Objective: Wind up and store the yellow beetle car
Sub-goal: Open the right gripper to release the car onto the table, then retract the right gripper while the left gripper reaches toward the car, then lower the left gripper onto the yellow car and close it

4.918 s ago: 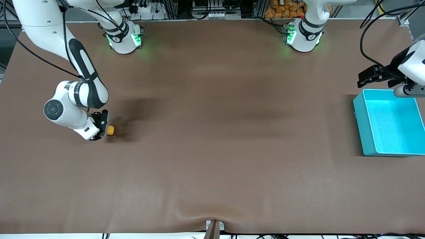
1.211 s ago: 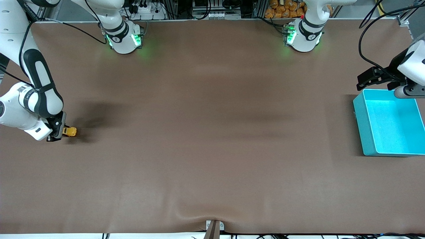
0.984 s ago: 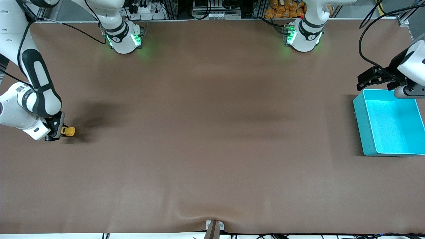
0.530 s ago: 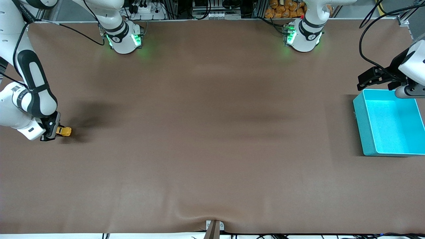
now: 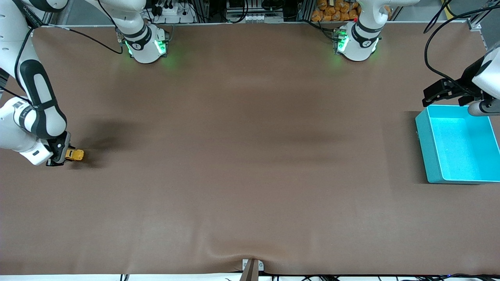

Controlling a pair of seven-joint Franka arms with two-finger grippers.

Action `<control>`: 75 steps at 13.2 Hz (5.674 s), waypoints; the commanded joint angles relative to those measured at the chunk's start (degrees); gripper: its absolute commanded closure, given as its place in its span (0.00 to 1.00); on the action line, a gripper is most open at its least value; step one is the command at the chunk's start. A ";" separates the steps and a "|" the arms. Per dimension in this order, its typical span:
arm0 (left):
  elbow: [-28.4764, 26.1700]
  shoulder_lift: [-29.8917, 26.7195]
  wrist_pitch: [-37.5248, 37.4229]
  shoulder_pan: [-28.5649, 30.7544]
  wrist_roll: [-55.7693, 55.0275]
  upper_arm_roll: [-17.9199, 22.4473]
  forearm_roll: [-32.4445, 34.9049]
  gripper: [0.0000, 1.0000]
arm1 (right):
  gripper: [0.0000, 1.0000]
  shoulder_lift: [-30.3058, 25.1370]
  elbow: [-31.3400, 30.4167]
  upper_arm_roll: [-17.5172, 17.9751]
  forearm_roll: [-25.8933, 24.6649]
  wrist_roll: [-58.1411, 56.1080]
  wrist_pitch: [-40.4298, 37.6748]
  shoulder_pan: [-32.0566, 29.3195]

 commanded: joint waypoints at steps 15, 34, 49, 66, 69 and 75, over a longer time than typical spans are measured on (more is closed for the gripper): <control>-0.05 -0.46 0.27 -0.01 -0.44 1.25 -0.39 0.00 | 0.00 1.23 8.96 0.71 1.16 -0.97 -10.44 -0.59; -10.41 2.88 1.93 1.99 -21.25 0.72 -0.22 0.00 | 0.00 -12.99 27.24 0.88 5.65 55.75 -38.29 12.23; -33.71 12.01 38.30 6.75 -66.24 0.72 2.33 0.00 | 0.00 -31.36 28.04 6.94 0.91 102.92 -57.61 17.69; -41.18 18.26 55.73 8.87 -71.46 0.72 2.24 0.00 | 0.00 -41.22 16.35 6.77 -3.93 111.97 -54.21 18.49; -42.41 18.27 56.78 9.22 -71.46 0.72 2.33 0.00 | 0.00 -41.04 16.35 5.37 -4.02 111.54 -54.03 18.40; -43.99 18.88 59.51 10.01 -71.55 0.81 2.33 0.00 | 0.00 -40.78 15.91 5.45 -3.76 111.27 -51.66 18.31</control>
